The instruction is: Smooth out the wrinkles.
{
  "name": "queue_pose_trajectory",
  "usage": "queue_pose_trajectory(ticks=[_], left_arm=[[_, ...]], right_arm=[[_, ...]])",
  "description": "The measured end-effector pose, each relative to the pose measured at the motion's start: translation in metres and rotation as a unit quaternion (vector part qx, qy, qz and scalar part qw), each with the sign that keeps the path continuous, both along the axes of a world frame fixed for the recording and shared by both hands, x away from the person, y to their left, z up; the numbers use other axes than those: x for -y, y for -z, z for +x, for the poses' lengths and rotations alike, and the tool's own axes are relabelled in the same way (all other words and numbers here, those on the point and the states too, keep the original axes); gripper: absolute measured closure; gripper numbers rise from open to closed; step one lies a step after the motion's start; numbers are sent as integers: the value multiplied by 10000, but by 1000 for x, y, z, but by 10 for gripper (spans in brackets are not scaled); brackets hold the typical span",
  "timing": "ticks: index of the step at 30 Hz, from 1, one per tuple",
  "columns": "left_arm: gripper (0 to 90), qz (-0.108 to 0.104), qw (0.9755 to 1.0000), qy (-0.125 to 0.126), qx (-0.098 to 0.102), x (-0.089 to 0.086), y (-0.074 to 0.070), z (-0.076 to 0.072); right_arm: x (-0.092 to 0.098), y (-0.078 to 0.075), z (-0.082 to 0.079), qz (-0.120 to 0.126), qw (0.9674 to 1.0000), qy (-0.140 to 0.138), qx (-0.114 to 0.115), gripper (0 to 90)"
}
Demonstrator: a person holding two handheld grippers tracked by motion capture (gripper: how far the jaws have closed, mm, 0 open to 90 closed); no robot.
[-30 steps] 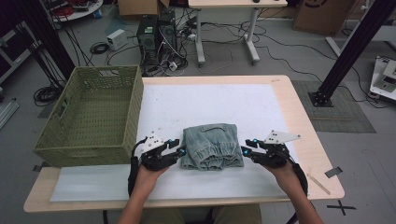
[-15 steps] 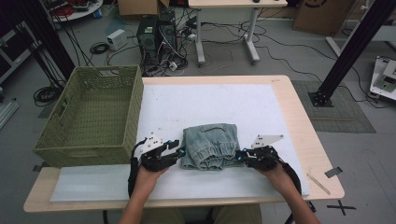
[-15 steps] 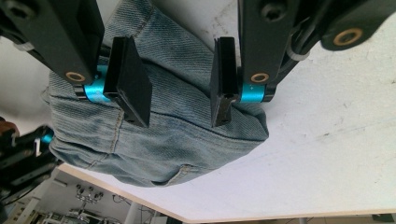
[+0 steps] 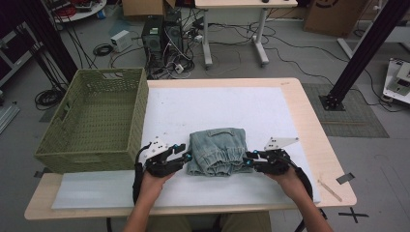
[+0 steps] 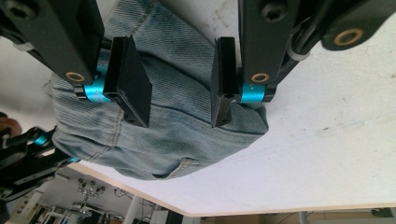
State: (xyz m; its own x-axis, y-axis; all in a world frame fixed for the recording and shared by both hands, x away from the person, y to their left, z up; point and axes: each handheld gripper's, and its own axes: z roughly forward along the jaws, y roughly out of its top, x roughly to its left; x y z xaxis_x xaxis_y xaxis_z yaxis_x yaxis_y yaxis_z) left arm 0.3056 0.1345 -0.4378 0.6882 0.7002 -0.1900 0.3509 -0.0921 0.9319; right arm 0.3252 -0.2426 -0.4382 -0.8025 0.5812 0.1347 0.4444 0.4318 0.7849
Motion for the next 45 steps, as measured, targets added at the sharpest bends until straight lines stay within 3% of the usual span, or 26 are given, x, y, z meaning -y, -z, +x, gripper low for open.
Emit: queue_pose_trajectory(ticks=[4, 8, 14, 17, 20, 23, 27, 31, 34, 37, 41, 45], left_arm=[[591, 28, 10000, 6, -52, 0, 1, 0], [618, 8, 10000, -11, -62, -1, 1, 0], [611, -16, 10000, -19, -6, -2, -1, 0], [597, -72, 10000, -19, 45, 1, -3, 2], [529, -148, 9999, -3, 21, 4, -8, 7], [450, -199, 9998, 1, 22, 9, -13, 14], [422, -177, 9998, 67, 113, 20, -20, 23], [422, -119, 9998, 107, 152, 29, -24, 30], [422, -93, 9998, 140, 132, 33, -25, 32], [422, -54, 9998, 174, 122, 36, -25, 34], [422, -29, 9998, 193, 95, 38, -23, 37], [423, 33, 9997, 236, 68, 46, -19, 40]], right_arm=[[-4, 8, 2, -460, 9988, -147, -118, 679], [-7, 5, 1, -671, 9974, -235, -135, 729], [-2, 1, 1, -711, 9968, -269, -260, 733], [1, -4, -1, -515, 9983, -221, -136, 644], [9, -15, -2, 18, 10000, -6, 74, 501], [14, -25, 0, 473, 9978, 287, 363, 401], [6, -33, 10, 520, 9952, 567, 612, 337], [-16, -31, 27, 379, 9968, 526, 461, 352], [-35, -21, 37, 196, 9995, 251, 58, 406], [-42, -12, 38, -31, 9997, 15, -262, 438], [-41, -12, 30, -114, 9988, -380, -304, 438], [-41, -10, 23, -185, 9987, -415, -229, 448]])
